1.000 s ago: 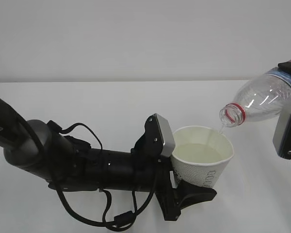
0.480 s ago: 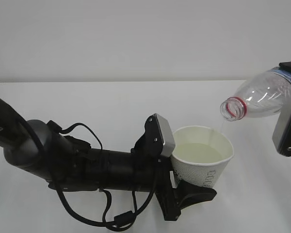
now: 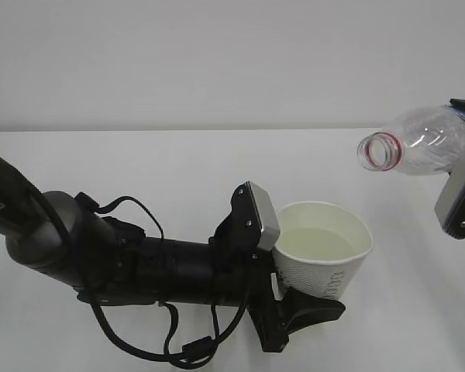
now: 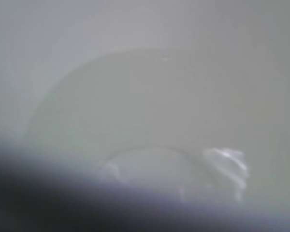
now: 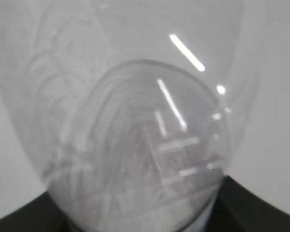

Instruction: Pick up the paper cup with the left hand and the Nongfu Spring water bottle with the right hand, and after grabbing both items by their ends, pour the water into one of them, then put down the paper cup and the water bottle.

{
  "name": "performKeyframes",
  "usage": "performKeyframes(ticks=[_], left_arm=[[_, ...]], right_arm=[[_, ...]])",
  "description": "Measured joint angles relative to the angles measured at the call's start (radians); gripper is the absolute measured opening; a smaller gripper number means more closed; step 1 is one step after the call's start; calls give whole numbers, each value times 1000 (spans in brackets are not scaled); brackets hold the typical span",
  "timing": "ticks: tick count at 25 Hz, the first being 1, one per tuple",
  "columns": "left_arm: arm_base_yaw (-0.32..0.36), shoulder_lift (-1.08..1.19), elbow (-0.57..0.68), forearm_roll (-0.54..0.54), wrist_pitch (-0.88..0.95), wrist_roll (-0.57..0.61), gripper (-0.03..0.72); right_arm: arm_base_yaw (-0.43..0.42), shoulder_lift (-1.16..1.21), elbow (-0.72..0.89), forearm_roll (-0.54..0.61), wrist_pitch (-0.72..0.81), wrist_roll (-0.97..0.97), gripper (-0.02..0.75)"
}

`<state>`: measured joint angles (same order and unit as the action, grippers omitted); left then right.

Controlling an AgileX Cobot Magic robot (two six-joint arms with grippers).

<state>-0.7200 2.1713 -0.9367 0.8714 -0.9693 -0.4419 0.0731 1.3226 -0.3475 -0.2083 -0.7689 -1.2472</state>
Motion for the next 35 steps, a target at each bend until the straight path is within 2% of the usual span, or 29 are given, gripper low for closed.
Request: performKeyframes(ticks=[13, 19, 27, 35], left_arm=[[0, 0, 0, -1, 1, 0, 510], [0, 0, 0, -2, 1, 0, 510], [0, 0, 0, -4, 1, 0, 510], [0, 0, 0, -4, 1, 0, 510]], right_arm=[[0, 0, 0, 0, -27, 152, 404], [0, 0, 0, 6, -73, 431, 404], [0, 0, 0, 17, -79, 710, 404], [0, 0, 0, 126, -79, 1051, 404]])
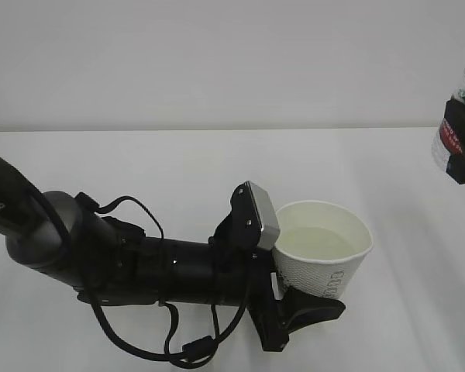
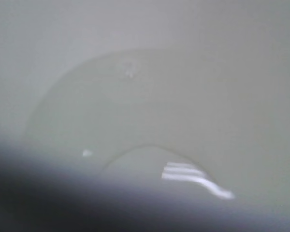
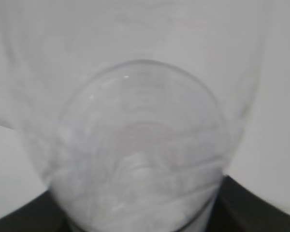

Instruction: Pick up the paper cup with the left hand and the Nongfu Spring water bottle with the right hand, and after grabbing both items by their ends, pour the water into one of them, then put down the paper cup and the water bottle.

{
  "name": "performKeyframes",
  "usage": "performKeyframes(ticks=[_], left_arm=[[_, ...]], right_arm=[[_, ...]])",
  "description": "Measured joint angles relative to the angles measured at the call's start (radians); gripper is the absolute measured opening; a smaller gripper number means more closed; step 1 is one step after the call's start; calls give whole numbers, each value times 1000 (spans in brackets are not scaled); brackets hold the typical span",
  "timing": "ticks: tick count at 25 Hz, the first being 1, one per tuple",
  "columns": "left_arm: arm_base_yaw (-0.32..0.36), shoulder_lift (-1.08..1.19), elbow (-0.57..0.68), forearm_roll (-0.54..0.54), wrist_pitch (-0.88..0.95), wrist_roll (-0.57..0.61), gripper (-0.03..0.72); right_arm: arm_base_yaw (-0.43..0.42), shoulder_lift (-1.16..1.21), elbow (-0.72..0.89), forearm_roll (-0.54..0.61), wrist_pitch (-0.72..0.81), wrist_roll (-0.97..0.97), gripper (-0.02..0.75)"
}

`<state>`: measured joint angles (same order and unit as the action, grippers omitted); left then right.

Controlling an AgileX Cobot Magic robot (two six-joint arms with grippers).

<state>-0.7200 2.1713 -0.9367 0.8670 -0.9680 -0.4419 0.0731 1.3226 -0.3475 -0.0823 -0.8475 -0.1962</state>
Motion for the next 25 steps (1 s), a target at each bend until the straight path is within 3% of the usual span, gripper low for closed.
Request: performKeyframes(ticks=[15, 25], left_arm=[[0, 0, 0, 0, 0, 0, 510], [0, 0, 0, 0, 0, 0, 509]], right_arm=[[0, 114, 0, 19, -7, 136, 404], [0, 271, -4, 22, -133, 248, 404]])
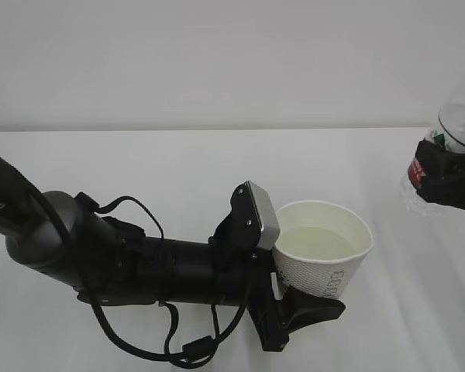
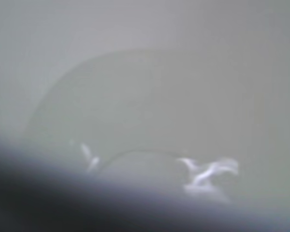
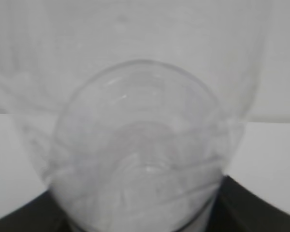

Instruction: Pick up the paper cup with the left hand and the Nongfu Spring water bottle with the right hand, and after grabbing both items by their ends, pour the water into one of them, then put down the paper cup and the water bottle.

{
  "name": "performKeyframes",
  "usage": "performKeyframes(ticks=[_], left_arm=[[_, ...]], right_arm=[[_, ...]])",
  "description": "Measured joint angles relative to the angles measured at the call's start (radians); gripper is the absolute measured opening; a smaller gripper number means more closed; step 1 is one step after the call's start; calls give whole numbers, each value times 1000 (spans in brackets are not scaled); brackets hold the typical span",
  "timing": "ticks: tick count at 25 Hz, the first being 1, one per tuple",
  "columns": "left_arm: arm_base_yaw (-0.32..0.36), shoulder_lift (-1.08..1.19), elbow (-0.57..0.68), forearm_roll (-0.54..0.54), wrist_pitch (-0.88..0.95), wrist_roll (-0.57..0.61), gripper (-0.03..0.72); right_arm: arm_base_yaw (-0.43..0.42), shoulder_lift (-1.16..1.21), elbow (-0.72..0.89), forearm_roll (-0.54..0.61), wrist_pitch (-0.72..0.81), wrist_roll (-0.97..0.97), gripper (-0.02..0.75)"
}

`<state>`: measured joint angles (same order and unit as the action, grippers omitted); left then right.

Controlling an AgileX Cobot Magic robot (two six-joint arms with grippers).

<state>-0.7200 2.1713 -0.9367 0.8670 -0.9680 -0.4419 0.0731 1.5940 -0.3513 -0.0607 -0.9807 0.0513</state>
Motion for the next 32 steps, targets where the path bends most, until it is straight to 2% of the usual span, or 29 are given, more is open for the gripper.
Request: performKeyframes(ticks=[10, 16, 32], left_arm=[[0, 0, 0, 0, 0, 0, 509], [0, 0, 0, 0, 0, 0, 509], [0, 0, 0, 0, 0, 0, 509]], right_arm=[[0, 95, -3, 0, -30, 13, 404], [0, 176, -7, 2, -119, 15, 404], [0, 244, -74, 45, -126, 15, 404]])
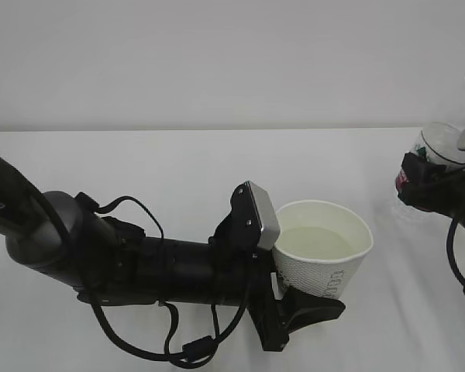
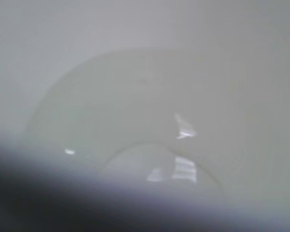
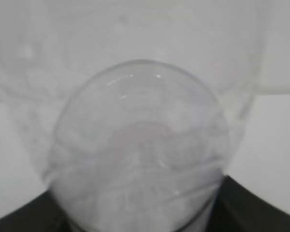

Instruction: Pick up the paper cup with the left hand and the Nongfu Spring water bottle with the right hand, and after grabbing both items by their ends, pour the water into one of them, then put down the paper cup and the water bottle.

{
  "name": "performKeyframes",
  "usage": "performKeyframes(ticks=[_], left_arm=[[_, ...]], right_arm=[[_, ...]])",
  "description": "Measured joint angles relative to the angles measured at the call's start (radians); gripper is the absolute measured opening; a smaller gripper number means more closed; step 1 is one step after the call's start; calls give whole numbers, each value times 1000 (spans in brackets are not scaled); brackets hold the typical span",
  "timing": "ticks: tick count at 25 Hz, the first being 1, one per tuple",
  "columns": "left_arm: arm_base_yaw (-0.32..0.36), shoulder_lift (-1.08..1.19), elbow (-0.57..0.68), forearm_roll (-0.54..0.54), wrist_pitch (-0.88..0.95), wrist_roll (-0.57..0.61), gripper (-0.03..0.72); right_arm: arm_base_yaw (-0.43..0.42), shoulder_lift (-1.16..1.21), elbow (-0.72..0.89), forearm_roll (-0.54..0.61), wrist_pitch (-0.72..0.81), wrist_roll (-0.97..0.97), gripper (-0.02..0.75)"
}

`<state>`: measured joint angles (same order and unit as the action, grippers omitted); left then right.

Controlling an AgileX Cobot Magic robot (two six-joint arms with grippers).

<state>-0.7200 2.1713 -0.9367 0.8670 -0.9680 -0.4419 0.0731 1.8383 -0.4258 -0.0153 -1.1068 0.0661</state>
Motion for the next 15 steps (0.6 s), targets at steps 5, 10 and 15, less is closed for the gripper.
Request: performKeyframes(ticks=[5, 10, 15], left_arm=[[0, 0, 0, 0, 0, 0, 509], [0, 0, 0, 0, 0, 0, 508], [0, 0, 0, 0, 0, 0, 508]], right_arm=[[0, 36, -60, 4, -2, 0, 404], [0, 83, -99, 6, -2, 0, 404], [0, 110, -104, 6, -2, 0, 404]])
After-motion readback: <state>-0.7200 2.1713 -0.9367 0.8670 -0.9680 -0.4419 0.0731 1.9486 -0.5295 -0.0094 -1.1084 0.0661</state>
